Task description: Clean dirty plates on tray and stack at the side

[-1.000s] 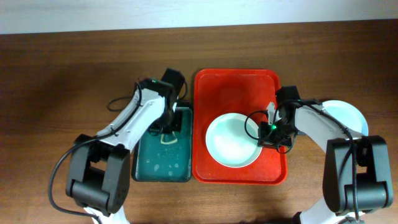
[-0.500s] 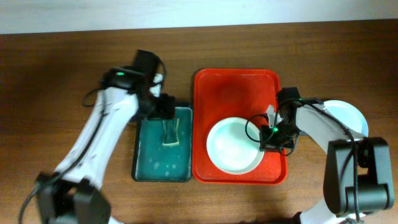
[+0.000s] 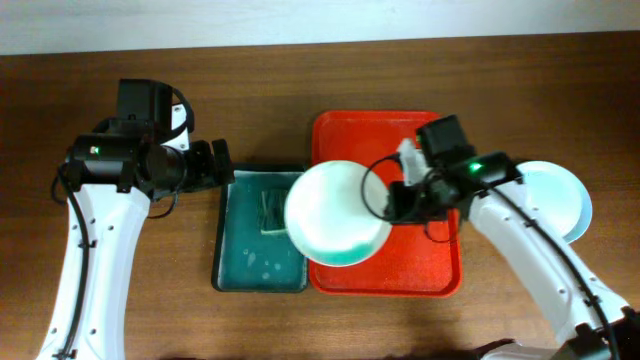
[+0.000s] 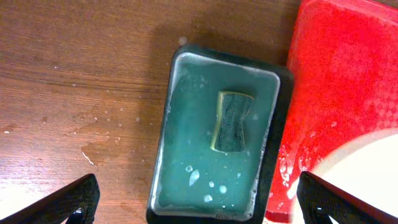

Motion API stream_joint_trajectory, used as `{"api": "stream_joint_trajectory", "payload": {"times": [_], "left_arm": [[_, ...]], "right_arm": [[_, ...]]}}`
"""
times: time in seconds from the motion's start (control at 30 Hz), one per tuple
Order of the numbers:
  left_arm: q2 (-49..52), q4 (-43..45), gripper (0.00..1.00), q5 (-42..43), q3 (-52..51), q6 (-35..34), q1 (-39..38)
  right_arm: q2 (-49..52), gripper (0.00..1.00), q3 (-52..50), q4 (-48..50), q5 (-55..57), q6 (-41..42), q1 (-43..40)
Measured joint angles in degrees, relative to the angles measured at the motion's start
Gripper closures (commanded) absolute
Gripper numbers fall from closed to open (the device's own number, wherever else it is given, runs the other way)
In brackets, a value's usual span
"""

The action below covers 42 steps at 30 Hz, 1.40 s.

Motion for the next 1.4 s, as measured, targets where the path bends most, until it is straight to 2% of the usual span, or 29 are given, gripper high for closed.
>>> {"api": "stream_joint_trajectory", "payload": {"times": [0.1,0.23,0.33,0.5,0.67,0.93,1.1,1.4], "left_arm": [[0.00,0.02,0.00,-0.02,0.00,0.00,0.00],[0.00,-0.02,0.00,-0.02,0.00,0.00,0.00],[0.00,0.00,0.00,0.00,0.00,0.00,0.00],[0.00,0.00,0.01,0.00,0.00,0.00,0.00],[0.00,-0.02,0.01,0.00,0.00,0.00,0.00],[0.00,-0.02,0.01,0.00,0.00,0.00,0.00],[0.00,0.00,0.01,0.00,0.00,0.00,0.00],[0.00,0.00,0.01,0.00,0.00,0.00,0.00]], "right_arm": [[0.44,0.96,0.00,7.32,4.61,6.25,7.52],[2.78,0.96,0.00,16.81,15.02,8.98,15.34],[3.13,0.96,0.00,20.06,25.09,9.42,19.23],[3.13,0.96,3.15,20.20,37.46,5.38,22.93],[3.13,0.96,6.01,20.11,51.67,-0.15,30.86],[3.13,0.96,6.01,20.04,69.11,-2.49,38.23],[3.13,0.96,6.01,20.02,74.90,-3.98,41.59],[3.13,0.96,6.01,20.04,77.11,-4.90,41.79]]}}
